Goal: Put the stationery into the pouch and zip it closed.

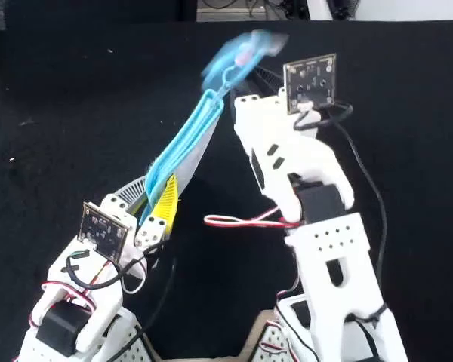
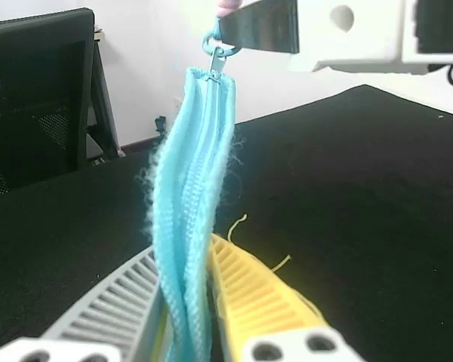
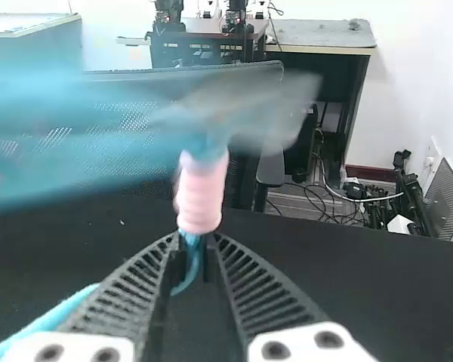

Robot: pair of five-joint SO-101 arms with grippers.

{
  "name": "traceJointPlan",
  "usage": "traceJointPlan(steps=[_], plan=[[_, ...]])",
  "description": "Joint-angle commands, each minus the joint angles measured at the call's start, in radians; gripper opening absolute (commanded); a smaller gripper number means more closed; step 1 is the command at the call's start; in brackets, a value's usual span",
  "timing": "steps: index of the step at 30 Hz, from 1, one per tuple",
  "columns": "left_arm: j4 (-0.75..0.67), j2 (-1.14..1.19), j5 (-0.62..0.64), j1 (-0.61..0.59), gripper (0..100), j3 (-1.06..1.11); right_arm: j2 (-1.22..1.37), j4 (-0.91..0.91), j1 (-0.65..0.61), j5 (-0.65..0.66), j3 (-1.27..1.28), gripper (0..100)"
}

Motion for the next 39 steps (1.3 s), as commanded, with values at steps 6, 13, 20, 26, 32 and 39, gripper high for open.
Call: traceJointPlan(steps=[6, 13, 20, 26, 32, 39], plan=[[0.063, 0.005, -0.006, 0.001, 3, 0.008, 0.045, -0.005, 0.098, -0.005, -0.099, 1.1], [0.06, 0.005, -0.008, -0.002, 3, 0.008, 0.025, 0.074, 0.098, -0.003, -0.105, 1.3], [0.063, 0.006, -0.008, -0.008, 3, 0.008, -0.168, 0.344, 0.103, 0.002, -0.091, 17.8], [0.063, 0.006, -0.008, -0.013, 3, 0.002, -0.331, 0.47, 0.147, 0.003, 0.071, 18.4], [0.054, 0.006, -0.002, -0.22, 3, -0.07, -0.369, 0.353, 0.226, 0.003, 0.297, 8.4], [-0.176, 0.009, -0.005, -0.409, 3, -0.074, -0.369, 0.203, 0.209, 0.06, 0.506, 1.2]])
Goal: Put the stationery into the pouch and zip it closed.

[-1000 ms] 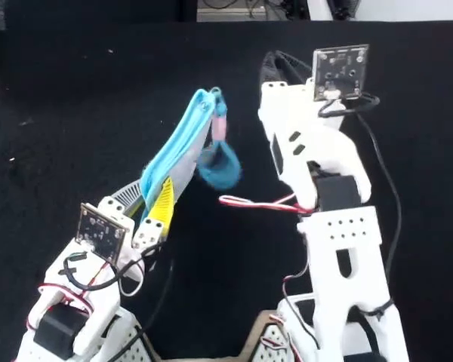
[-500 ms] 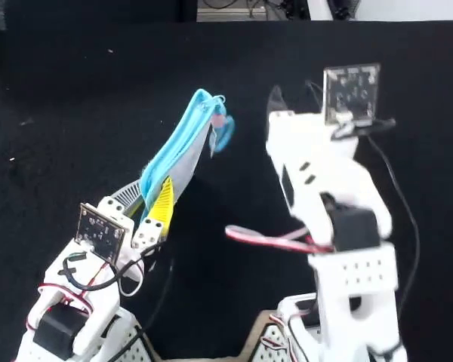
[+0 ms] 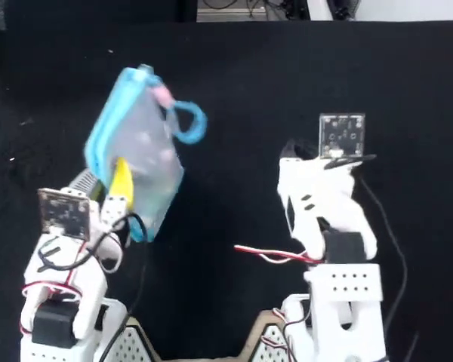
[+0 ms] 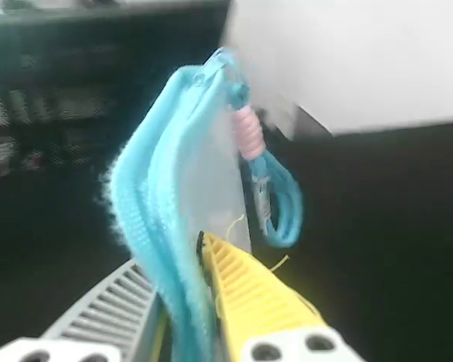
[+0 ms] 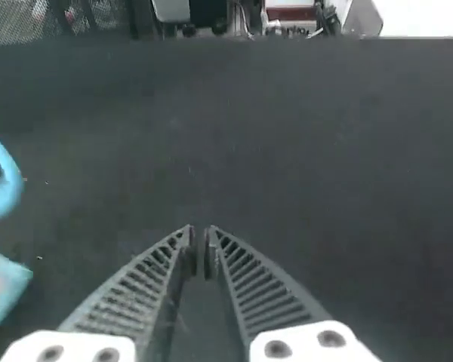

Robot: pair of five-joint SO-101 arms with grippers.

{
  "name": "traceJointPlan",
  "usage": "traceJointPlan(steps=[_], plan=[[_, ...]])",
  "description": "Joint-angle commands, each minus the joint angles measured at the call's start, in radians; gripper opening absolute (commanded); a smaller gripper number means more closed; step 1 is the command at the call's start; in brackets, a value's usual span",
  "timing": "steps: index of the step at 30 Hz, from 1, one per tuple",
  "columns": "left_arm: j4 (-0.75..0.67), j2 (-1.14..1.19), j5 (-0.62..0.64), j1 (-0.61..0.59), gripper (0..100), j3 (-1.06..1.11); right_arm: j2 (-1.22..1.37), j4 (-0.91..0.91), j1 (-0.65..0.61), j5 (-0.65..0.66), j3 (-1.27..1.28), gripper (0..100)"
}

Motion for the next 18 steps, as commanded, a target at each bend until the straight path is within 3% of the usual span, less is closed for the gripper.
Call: traceJointPlan(steps=[1, 5, 10, 18], plan=[[-0.18, -0.006, -0.012, -0.099, 3, -0.022, -0.019, -0.12, -0.009, 0.026, 0.104, 1.2], [-0.296, 0.074, -0.014, -0.107, 3, -0.01, -0.024, -0.244, -0.026, 0.029, 0.214, 1.2], [-0.377, 0.351, -0.069, -0.107, 3, -0.11, -0.024, -0.341, -0.028, 0.029, 0.274, 1.2], [-0.382, 0.832, -0.104, -0.11, 3, -0.404, -0.021, -0.339, -0.028, 0.031, 0.277, 1.2]])
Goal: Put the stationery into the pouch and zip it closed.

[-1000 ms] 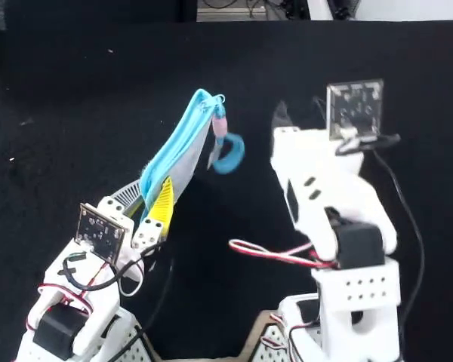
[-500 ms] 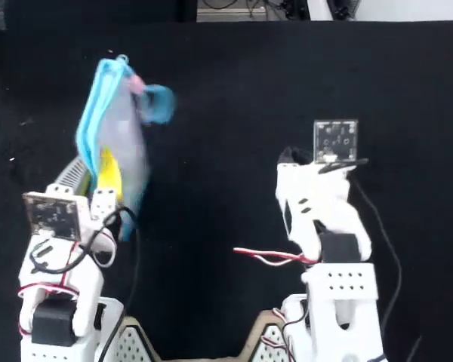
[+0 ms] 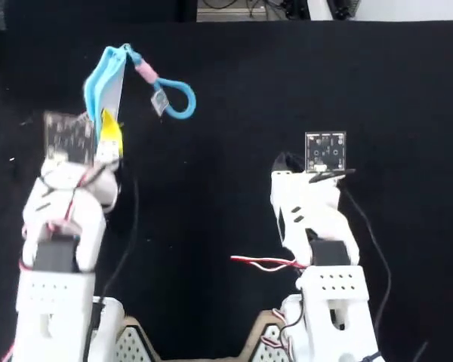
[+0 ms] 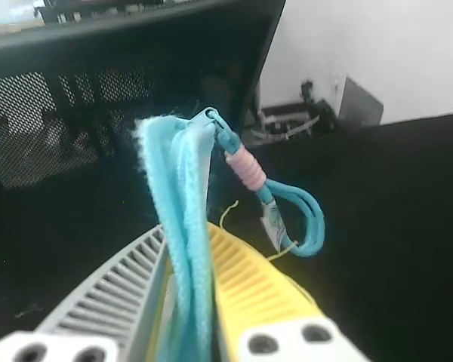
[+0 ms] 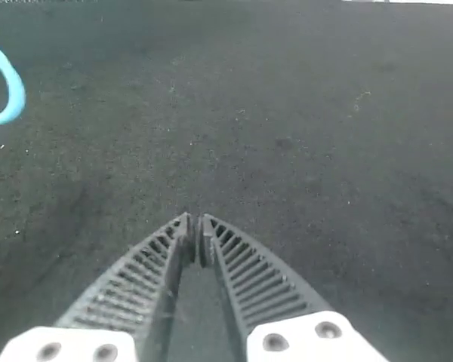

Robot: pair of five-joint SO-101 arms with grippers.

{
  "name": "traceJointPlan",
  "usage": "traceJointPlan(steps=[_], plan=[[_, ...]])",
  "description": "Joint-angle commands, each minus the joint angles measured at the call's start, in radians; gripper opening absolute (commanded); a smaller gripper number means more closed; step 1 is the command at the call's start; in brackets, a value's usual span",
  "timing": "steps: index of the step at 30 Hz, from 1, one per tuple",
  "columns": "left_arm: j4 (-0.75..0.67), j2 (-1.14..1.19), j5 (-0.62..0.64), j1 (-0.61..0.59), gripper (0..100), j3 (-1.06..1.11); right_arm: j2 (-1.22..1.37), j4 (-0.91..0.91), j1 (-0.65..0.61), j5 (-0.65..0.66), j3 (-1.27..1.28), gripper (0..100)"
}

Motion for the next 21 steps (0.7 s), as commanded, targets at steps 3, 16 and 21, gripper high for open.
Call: traceJointPlan(steps=[3, 16, 21], plan=[[-0.02, 0.321, -0.011, -0.012, 3, -0.288, -0.019, -0.026, -0.011, 0.011, -0.004, 1.2], [0.083, 0.565, -0.083, -0.007, 3, -0.7, -0.018, -0.025, -0.011, 0.011, -0.004, 1.2], [0.124, 0.657, -0.109, -0.012, 3, -0.763, -0.018, -0.025, -0.011, 0.011, -0.004, 1.2]])
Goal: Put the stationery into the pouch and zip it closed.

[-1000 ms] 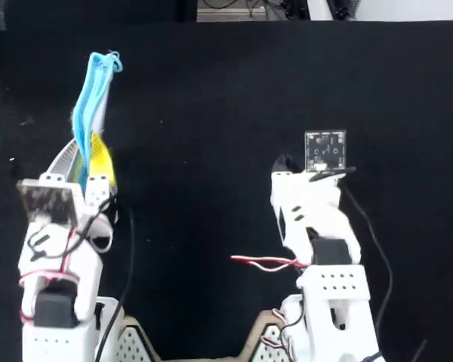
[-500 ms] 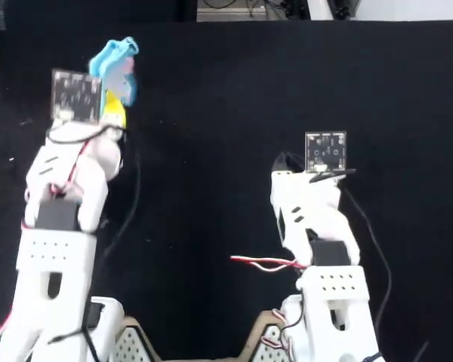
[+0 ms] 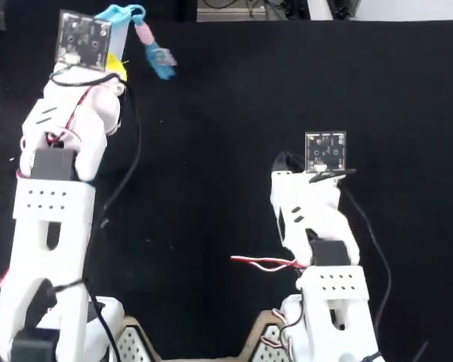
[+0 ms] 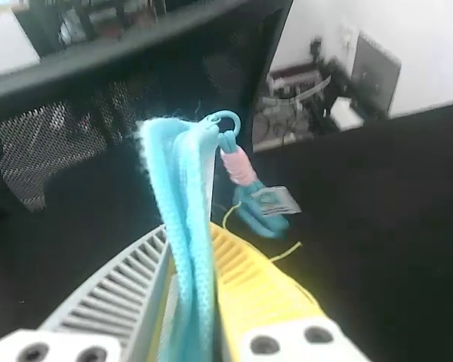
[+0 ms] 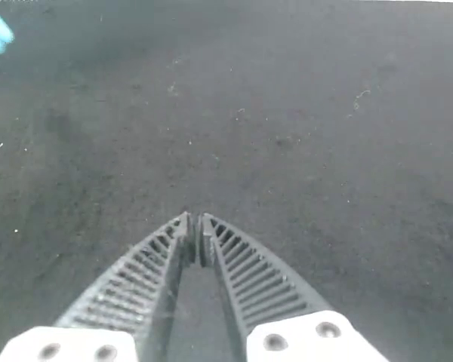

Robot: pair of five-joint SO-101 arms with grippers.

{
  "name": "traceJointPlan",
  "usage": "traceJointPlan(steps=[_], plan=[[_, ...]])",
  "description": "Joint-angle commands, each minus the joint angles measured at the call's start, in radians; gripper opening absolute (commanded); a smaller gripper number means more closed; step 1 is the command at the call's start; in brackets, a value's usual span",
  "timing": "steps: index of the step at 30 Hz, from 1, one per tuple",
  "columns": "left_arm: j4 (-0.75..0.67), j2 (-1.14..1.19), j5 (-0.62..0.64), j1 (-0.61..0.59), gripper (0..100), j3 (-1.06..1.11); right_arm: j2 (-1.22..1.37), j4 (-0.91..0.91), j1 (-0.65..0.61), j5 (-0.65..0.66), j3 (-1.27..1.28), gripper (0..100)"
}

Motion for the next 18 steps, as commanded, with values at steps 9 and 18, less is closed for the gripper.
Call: traceJointPlan(steps=[9, 18], plan=[[0.011, 0.072, -0.015, 0.027, 3, -0.012, -0.018, -0.025, -0.011, 0.011, -0.004, 1.2], [0.006, 0.132, -0.015, 0.137, 3, 0.073, -0.018, -0.025, -0.009, 0.011, -0.002, 1.2]])
